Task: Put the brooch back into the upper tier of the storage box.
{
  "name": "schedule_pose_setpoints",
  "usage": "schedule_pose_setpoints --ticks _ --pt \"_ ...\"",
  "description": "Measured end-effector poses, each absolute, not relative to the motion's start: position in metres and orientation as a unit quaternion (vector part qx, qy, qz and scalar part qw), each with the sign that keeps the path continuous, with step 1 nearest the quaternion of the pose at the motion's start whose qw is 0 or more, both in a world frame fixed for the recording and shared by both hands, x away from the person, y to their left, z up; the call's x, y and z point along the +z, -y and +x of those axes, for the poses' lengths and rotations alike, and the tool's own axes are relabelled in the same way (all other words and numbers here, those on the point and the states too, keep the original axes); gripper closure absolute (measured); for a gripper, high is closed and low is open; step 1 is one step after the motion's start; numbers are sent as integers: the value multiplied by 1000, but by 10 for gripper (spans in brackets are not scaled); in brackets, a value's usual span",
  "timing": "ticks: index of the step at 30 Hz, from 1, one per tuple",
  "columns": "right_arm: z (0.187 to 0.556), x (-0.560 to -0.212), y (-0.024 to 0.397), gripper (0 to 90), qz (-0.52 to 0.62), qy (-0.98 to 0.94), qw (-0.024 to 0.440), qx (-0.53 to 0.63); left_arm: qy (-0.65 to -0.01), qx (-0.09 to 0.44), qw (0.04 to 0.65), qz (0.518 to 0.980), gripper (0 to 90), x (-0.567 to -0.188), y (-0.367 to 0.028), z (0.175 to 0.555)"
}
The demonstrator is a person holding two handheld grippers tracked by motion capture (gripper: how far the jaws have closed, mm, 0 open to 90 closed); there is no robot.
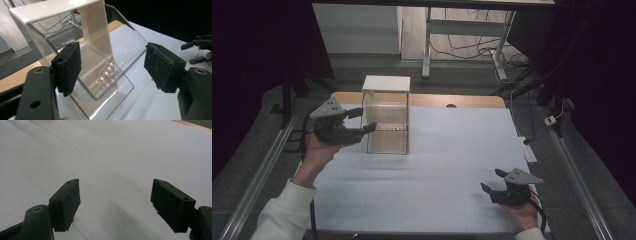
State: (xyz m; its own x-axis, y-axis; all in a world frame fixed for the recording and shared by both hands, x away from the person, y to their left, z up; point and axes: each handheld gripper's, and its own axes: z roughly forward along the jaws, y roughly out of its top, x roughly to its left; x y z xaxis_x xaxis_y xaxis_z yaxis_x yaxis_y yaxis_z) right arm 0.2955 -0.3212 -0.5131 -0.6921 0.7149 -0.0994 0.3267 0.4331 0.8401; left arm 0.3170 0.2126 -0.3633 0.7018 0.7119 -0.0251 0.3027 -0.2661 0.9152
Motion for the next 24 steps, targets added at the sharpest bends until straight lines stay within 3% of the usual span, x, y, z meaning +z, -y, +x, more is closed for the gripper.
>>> schedule_pose_setpoints --ticks 24 --pt "293 -512 322 248 308 -818 224 431 -357 176 481 781 288 -427 -233 270"
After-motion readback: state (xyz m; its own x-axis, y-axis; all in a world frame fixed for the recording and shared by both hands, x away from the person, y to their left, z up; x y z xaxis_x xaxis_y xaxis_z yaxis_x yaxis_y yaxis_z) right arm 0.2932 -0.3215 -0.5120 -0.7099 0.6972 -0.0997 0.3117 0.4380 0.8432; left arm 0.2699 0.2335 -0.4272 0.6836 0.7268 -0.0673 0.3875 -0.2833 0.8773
